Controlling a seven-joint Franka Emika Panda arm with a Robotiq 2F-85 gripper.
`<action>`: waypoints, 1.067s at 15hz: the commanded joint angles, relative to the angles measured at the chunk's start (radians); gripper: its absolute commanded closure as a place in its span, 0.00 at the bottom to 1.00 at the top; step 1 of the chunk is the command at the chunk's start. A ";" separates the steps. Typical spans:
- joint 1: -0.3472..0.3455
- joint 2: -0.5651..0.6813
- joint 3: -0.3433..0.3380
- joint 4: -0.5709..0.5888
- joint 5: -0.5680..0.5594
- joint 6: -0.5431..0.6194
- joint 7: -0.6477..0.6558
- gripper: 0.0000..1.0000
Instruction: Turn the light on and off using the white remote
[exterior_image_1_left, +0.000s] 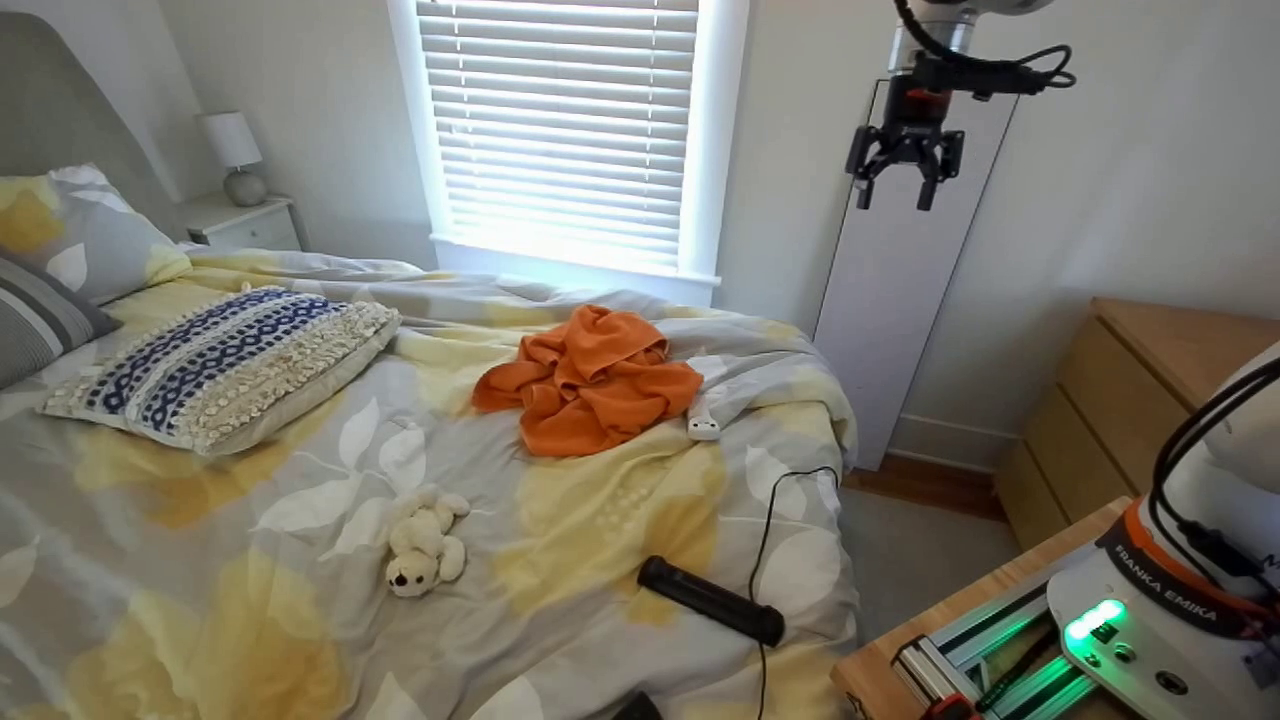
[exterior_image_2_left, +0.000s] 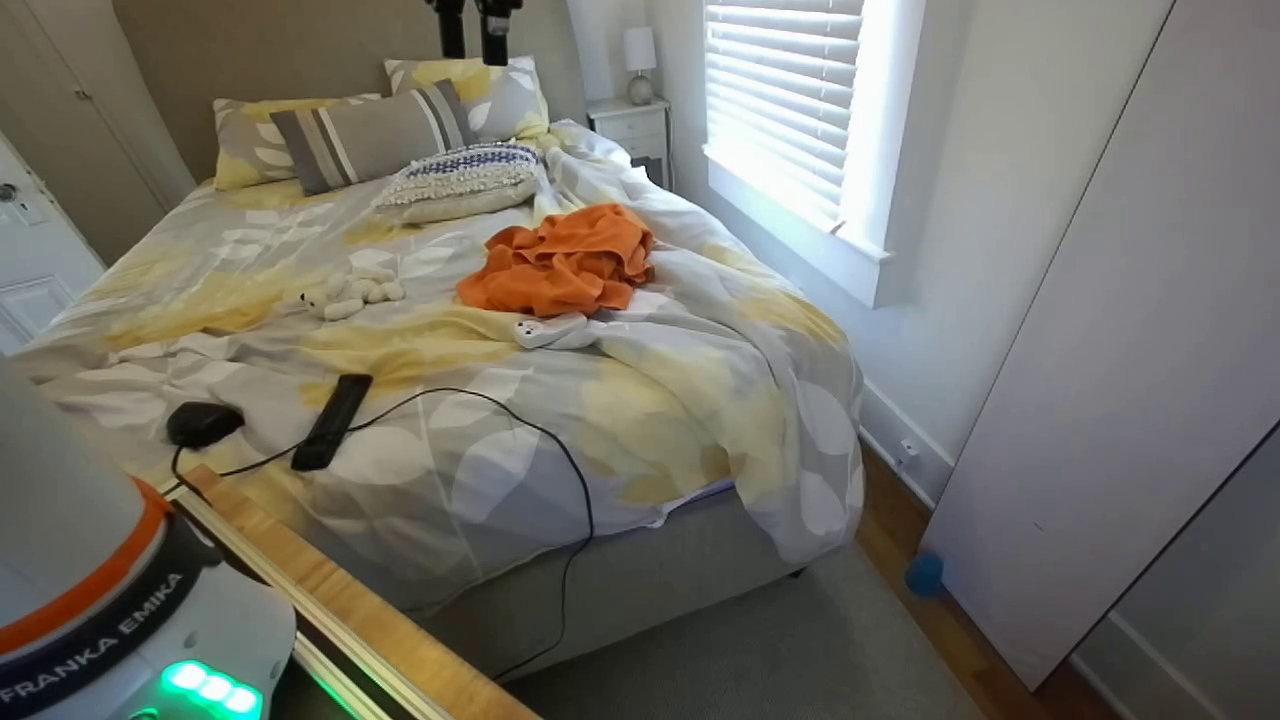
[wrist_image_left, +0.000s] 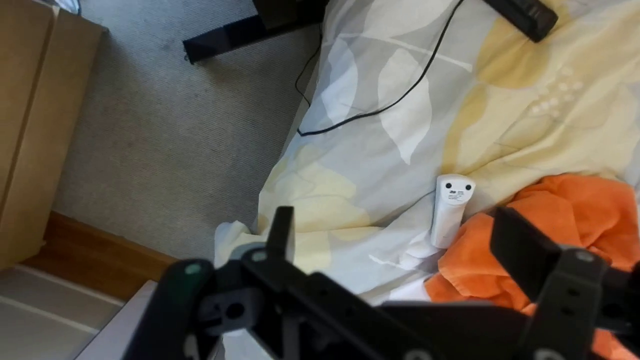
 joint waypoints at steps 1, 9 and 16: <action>0.032 0.196 0.069 0.151 -0.011 0.000 0.221 0.00; 0.230 0.556 0.113 0.424 -0.239 -0.095 0.500 0.00; 0.244 0.550 0.092 0.405 -0.218 -0.065 0.488 0.00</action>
